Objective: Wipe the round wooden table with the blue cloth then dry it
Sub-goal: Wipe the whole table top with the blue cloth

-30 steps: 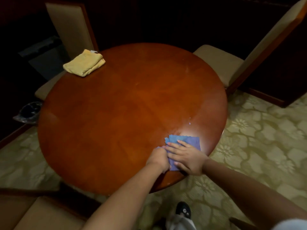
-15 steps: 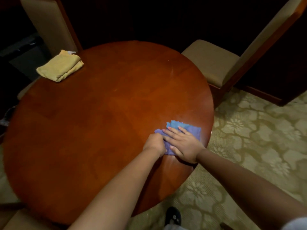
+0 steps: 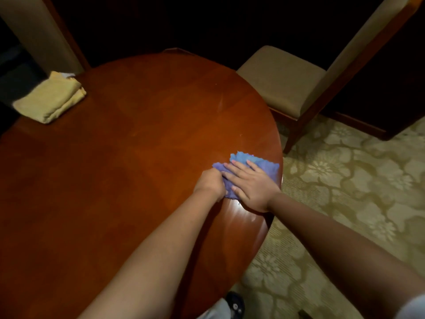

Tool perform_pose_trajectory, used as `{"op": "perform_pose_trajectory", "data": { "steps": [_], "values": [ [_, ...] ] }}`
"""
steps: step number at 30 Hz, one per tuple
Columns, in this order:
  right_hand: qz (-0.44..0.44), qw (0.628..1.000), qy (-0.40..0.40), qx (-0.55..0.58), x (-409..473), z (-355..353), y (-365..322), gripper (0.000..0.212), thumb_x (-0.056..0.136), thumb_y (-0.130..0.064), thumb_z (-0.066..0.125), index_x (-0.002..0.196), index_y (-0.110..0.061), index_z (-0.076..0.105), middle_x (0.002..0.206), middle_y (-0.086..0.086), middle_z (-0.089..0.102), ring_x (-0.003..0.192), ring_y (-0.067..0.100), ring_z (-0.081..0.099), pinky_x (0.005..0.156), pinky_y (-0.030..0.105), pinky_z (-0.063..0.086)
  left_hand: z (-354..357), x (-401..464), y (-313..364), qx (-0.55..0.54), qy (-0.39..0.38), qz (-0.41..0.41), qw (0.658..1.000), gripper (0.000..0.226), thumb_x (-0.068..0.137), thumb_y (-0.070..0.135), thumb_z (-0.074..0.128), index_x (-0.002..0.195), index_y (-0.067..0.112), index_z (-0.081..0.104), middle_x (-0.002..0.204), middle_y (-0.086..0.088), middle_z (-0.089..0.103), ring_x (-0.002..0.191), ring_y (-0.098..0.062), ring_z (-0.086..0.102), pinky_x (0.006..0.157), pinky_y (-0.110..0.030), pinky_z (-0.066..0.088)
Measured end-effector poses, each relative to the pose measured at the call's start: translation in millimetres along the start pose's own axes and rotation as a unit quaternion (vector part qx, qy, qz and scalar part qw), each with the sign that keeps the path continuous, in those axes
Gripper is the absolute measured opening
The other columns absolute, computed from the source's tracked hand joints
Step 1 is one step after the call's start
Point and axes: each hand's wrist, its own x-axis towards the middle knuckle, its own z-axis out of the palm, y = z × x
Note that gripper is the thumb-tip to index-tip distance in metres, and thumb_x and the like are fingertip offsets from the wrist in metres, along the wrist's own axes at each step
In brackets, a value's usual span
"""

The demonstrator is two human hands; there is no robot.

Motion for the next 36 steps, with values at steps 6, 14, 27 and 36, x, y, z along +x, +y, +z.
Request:
{"op": "perform_pose_trajectory", "data": {
  "steps": [6,14,27,36],
  "values": [
    [0.004,0.999,-0.04,0.017,18,-8,30,0.057,0.094,-0.038,0.023,0.145,-0.018,0.041,0.152,0.004,0.037,0.142,0.023,0.03,0.114,0.043,0.016,-10,31,24,-0.012,-0.011,-0.021,1.0,0.031,0.084,0.014,0.069,0.113,0.005,0.067,0.113,-0.015,0.068,0.106,-0.024,0.065,0.095,-0.032,0.05],
    [-0.003,0.997,-0.07,0.031,66,-23,86,0.065,0.091,-0.042,0.013,0.149,-0.02,0.032,0.157,0.0,0.024,0.147,0.018,0.015,0.115,0.036,-0.001,-44,89,66,-0.001,-0.054,-0.043,0.998,0.031,0.077,0.003,0.072,0.108,0.001,0.066,0.105,-0.015,0.071,0.096,-0.023,0.069,0.086,-0.031,0.055],
    [0.018,0.993,-0.107,0.048,75,-30,88,0.089,0.074,-0.049,-0.012,0.154,-0.018,0.01,0.161,-0.002,0.0,0.148,0.014,-0.005,0.111,0.029,-0.015,-46,75,82,0.144,-0.017,-0.025,0.989,0.036,0.095,0.019,0.053,0.126,0.004,0.057,0.132,-0.015,0.056,0.121,-0.029,0.054,0.098,-0.031,0.042],
    [-0.045,0.987,-0.15,0.027,61,-30,88,0.096,0.068,-0.057,-0.016,0.154,-0.018,0.001,0.161,-0.003,-0.006,0.147,0.011,-0.008,0.115,0.03,-0.012,-21,24,63,0.147,0.032,-0.054,0.987,0.028,0.092,0.009,0.048,0.116,0.006,0.062,0.123,-0.017,0.059,0.113,-0.034,0.058,0.09,-0.037,0.048]
  ]
}}
